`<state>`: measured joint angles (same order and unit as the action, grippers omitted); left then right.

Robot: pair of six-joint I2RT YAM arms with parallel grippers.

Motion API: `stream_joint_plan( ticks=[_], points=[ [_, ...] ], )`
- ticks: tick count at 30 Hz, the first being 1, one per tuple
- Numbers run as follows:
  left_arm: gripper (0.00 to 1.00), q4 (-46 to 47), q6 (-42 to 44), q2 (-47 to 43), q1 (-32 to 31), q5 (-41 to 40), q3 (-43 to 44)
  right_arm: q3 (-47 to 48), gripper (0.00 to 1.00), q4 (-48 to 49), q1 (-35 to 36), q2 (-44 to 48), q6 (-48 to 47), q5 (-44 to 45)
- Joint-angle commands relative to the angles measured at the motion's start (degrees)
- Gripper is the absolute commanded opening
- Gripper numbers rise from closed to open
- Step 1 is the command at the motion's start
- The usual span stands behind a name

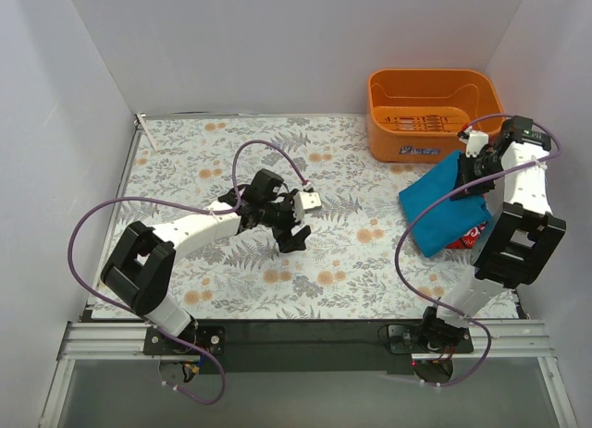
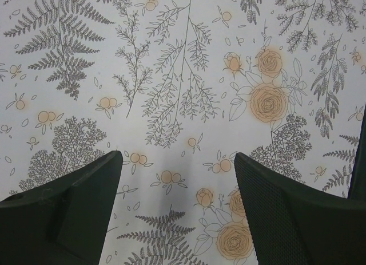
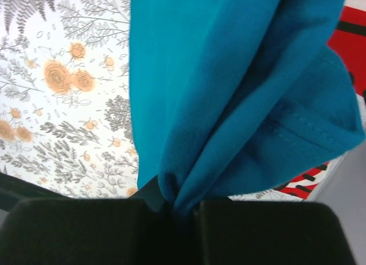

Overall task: Fold and stack the t-shirts
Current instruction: Neatly place the folded tshirt to the corner, then reset both grippers

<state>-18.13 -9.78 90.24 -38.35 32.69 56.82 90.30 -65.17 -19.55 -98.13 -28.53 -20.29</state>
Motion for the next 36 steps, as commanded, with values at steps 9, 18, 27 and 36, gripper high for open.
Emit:
stream_joint_plan(
  ticks=[9,18,27,36],
  points=[
    [0.79,-2.52,2.05,0.73,0.20,-1.05,3.39,-4.07,0.01,9.88,-4.79,-3.20,-6.79,0.95],
    [0.79,-3.40,2.23,0.73,0.38,-2.19,3.74,-8.12,0.53,16.82,-7.08,-3.39,-6.45,9.38],
    [0.80,-6.74,-2.08,0.56,5.55,2.28,6.20,-7.95,0.94,16.48,-7.87,3.19,-8.29,8.44],
    [0.85,-12.45,-13.23,-0.85,15.92,10.02,9.36,-10.14,0.99,12.70,-6.82,10.22,-7.86,-3.32]
  ],
)
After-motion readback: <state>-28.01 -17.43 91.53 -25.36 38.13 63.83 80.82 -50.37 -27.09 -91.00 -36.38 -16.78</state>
